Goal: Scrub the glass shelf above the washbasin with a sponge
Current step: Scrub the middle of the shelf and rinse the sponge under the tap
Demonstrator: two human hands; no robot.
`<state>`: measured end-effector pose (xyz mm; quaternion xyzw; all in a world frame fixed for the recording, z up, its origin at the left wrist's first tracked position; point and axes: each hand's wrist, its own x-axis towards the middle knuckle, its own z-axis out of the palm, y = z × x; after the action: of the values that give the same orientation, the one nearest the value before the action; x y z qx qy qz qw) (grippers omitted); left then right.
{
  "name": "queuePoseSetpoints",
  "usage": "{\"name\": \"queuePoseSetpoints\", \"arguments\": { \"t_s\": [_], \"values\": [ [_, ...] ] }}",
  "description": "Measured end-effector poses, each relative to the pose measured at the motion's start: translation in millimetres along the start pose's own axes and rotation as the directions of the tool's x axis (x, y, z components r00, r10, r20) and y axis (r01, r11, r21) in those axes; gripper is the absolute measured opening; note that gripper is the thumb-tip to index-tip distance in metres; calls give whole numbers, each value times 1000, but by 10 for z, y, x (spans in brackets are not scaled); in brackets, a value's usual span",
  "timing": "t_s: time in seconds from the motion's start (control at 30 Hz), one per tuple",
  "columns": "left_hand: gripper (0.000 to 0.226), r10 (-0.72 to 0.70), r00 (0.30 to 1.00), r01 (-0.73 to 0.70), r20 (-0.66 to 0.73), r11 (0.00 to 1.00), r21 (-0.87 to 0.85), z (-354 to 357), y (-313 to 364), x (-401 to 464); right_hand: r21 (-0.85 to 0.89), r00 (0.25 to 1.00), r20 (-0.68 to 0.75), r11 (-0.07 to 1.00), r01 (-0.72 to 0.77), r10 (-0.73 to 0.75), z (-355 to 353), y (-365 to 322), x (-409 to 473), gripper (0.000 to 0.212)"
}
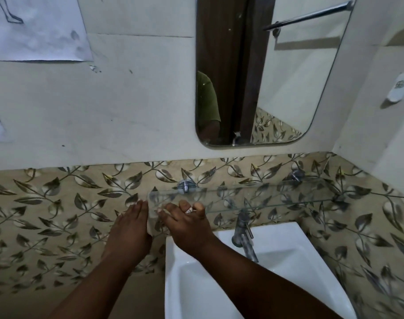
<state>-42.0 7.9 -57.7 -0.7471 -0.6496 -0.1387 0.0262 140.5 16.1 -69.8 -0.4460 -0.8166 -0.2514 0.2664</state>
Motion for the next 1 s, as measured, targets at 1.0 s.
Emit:
{"name": "queuePoseSetpoints", "arguments": {
  "t_s": [1.0],
  "values": [
    [84,29,999,-22,-35,984,175,229,548,289,-165,971,-237,984,-65,24,-427,1920,-1012,18]
  ]
}}
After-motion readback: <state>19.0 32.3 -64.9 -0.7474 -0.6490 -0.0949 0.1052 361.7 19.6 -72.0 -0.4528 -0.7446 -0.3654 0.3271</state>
